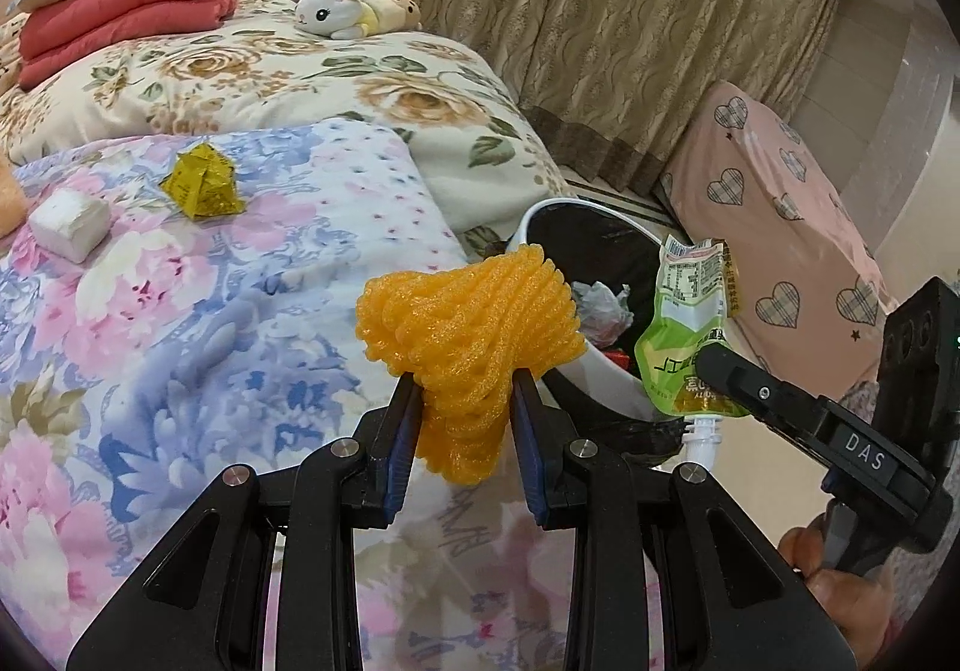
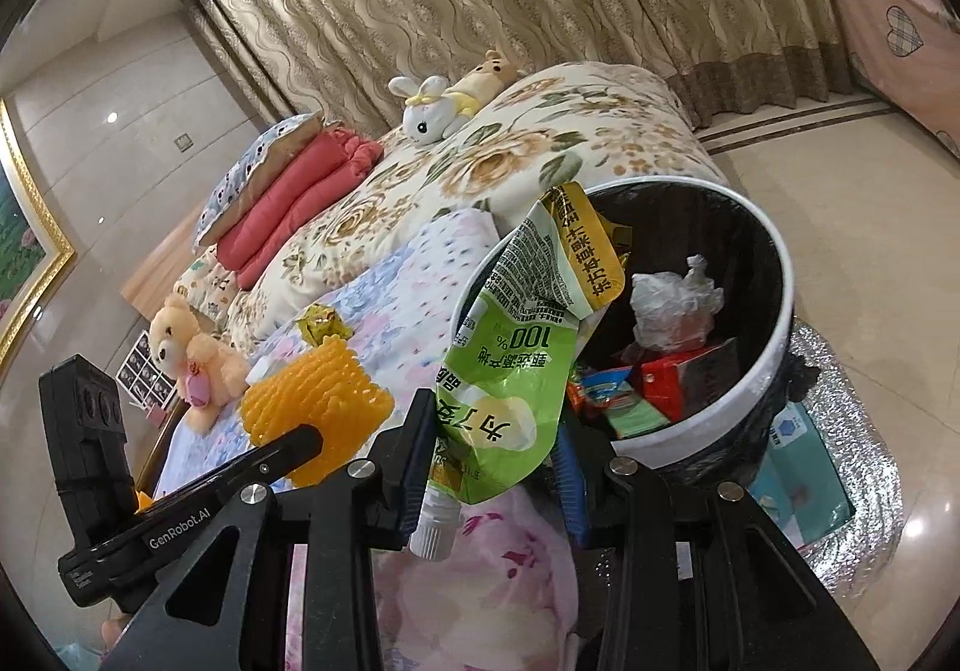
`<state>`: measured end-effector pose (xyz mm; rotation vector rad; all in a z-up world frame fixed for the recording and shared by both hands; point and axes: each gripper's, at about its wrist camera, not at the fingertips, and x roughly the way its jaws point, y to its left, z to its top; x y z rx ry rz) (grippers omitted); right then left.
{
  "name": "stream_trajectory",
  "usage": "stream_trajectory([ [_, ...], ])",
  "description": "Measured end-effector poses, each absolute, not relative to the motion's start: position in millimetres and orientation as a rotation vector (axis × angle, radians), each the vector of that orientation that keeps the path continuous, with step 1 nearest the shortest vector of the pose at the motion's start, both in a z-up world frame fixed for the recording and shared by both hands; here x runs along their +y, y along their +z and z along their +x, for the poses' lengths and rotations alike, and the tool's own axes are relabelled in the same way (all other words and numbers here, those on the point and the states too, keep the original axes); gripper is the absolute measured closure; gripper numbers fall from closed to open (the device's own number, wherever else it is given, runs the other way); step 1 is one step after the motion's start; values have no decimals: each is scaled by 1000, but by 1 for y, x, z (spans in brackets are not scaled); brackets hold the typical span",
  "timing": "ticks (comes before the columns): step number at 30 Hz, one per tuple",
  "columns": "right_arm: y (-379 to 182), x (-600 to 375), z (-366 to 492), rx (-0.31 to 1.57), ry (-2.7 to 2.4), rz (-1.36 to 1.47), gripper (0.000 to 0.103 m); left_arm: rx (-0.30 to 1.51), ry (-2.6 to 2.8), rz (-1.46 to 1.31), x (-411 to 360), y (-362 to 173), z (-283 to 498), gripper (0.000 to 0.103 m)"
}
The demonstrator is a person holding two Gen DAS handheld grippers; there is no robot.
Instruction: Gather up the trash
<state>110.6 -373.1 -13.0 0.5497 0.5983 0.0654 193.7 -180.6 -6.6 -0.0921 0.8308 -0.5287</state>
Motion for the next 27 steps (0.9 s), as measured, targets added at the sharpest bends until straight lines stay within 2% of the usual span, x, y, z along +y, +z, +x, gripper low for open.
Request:
stream_trajectory([
  [27,-10,-405,109,591,29,565,66,830,-585,-28,-225,0,194,75],
])
